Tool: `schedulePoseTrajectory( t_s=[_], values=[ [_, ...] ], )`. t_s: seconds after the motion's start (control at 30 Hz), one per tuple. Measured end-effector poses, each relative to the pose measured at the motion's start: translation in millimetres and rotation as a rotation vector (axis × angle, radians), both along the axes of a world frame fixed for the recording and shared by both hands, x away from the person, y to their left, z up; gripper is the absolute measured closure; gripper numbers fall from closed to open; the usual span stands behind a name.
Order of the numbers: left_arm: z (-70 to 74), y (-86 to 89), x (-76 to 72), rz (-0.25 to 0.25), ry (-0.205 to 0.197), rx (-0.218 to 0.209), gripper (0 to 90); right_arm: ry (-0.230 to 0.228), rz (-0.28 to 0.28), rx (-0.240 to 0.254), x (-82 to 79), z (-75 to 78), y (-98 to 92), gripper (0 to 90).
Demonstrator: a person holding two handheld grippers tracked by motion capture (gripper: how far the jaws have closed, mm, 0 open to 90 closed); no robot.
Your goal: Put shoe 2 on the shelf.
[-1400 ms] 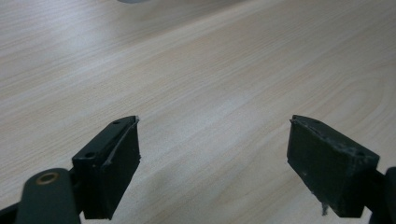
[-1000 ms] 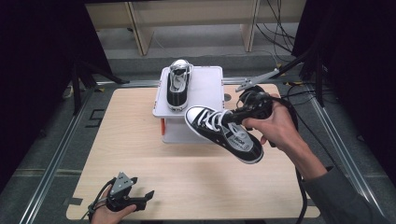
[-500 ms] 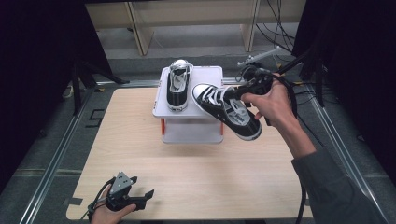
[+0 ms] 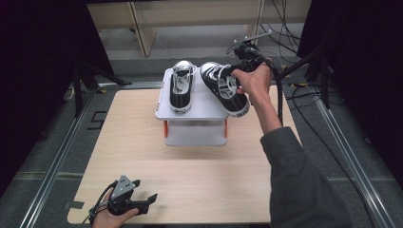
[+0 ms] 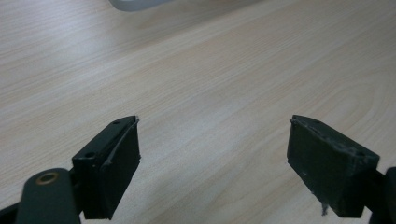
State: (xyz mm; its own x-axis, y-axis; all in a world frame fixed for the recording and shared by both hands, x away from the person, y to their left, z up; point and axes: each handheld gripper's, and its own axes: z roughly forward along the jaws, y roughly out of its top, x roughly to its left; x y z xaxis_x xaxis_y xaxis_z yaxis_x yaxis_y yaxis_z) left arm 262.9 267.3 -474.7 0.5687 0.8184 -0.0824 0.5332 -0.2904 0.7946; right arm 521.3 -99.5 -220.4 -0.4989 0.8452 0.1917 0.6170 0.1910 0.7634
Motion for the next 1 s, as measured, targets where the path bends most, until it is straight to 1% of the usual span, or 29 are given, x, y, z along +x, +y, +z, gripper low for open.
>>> schedulePoseTrajectory(
  t_s=[0.03,0.07,0.1,0.17,0.2,0.23,0.27,0.3,0.33,0.37,0.4,0.43,0.47,0.5,0.53,0.57,0.6,0.63,0.67,0.7,0.73,0.77,0.8,0.83,0.87,0.9,0.93,0.97,1.0],
  values=[
    [0.0,0.0,0.0,0.000,0.000,0.000,16.6,0.000,0.000,0.000,0.0,0.0,0.0,83.5],
    [0.4,0.4,-0.2,-0.004,0.000,0.011,16.6,0.022,-0.029,0.011,4.4,-1.8,3.4,83.5],
    [0.9,1.4,0.2,-0.012,-0.001,0.029,16.6,0.007,-0.027,0.010,10.9,-4.8,5.5,83.5],
    [1.5,0.5,-0.2,-0.012,-0.001,0.021,16.6,0.013,-0.070,0.022,26.1,-11.9,15.4,83.5],
    [1.5,-1.3,-1.0,-0.008,0.000,-0.007,16.6,0.002,-0.073,0.017,31.8,-13.8,18.2,83.5],
    [1.7,-1.4,-1.3,-0.012,-0.002,-0.005,16.6,0.026,-0.090,0.032,35.8,-14.4,22.0,83.5],
    [1.9,-1.2,-1.4,-0.016,-0.002,-0.001,16.6,0.026,-0.090,0.032,35.8,-14.4,22.0,83.5],
    [2.8,0.4,-1.1,-0.026,-0.001,0.028,16.5,0.022,-0.103,0.035,40.6,-15.6,24.9,83.5],
    [2.3,-2.5,-2.1,-0.020,-0.005,-0.011,16.6,0.026,-0.130,0.052,48.7,-17.9,29.7,83.5],
    [2.3,-2.5,-2.1,-0.020,-0.005,-0.011,16.6,0.025,-0.144,0.056,52.5,-19.5,31.6,83.5],
    [2.4,-2.7,-2.7,-0.022,-0.005,-0.009,16.6,0.009,-0.149,0.047,56.0,-20.9,33.3,83.5],
    [2.4,-2.7,-2.7,-0.022,-0.005,-0.009,16.5,0.020,-0.162,0.060,58.4,-22.1,35.6,83.5],
    [2.5,-2.9,-2.8,-0.025,-0.010,-0.012,16.6,0.020,-0.168,0.055,60.8,-22.7,37.5,83.5],
    [3.2,-2.0,-2.6,-0.028,-0.005,0.008,16.6,0.012,-0.170,0.045,63.3,-24.0,38.7,83.4],
    [2.7,-3.7,-3.1,-0.022,-0.005,-0.015,16.6,0.012,-0.170,0.045,63.3,-24.0,38.7,83.4],
    [2.9,-3.2,-3.4,-0.028,-0.005,-0.010,16.6,0.021,-0.180,0.045,67.3,-26.5,41.8,83.5],
    [3.2,-2.1,-3.1,-0.031,-0.004,0.015,16.6,0.021,-0.180,0.045,67.3,-26.5,41.8,83.5],
    [3.1,-1.8,-3.2,-0.034,-0.005,0.014,16.6,0.018,-0.191,0.035,68.4,-28.1,43.7,83.4],
    [3.3,-1.7,-3.1,-0.032,-0.006,0.014,16.6,0.015,-0.180,0.031,71.1,-32.5,46.1,83.4],
    [2.9,-2.9,-3.6,-0.025,-0.008,-0.010,16.6,0.024,-0.182,0.033,70.8,-33.8,48.1,83.3],
    [2.8,-3.0,-3.6,-0.024,-0.009,-0.014,16.6,0.024,-0.182,0.033,70.8,-33.8,48.1,83.3],
    [2.9,-2.7,-3.6,-0.025,-0.008,-0.008,16.6,0.019,-0.186,0.033,70.9,-34.6,49.5,83.3],
    [2.9,-2.9,-3.7,-0.025,-0.007,-0.009,16.6,0.029,-0.196,0.034,69.3,-33.6,50.8,83.1],
    [3.2,-2.0,-3.1,-0.029,-0.007,0.012,16.6,0.031,-0.183,0.039,67.0,-33.3,51.4,82.7],
    [3.3,-2.1,-3.1,-0.030,-0.005,0.015,16.6,0.031,-0.183,0.039,67.0,-33.3,51.4,82.7],
    [3.1,-3.4,-3.6,-0.027,-0.004,-0.003,16.6,0.043,-0.189,0.050,65.9,-33.5,52.7,82.5],
    [2.8,-3.7,-3.8,-0.028,-0.005,-0.006,16.5,0.044,-0.189,0.060,64.5,-34.2,53.3,82.5],
    [2.7,-3.9,-3.9,-0.027,-0.005,-0.003,16.6,0.049,-0.185,0.086,63.7,-35.8,53.4,82.3],
    [2.9,-4.1,-3.9,-0.027,-0.006,-0.005,16.6,0.049,-0.185,0.086,63.7,-35.8,53.4,82.3]
  ],
)
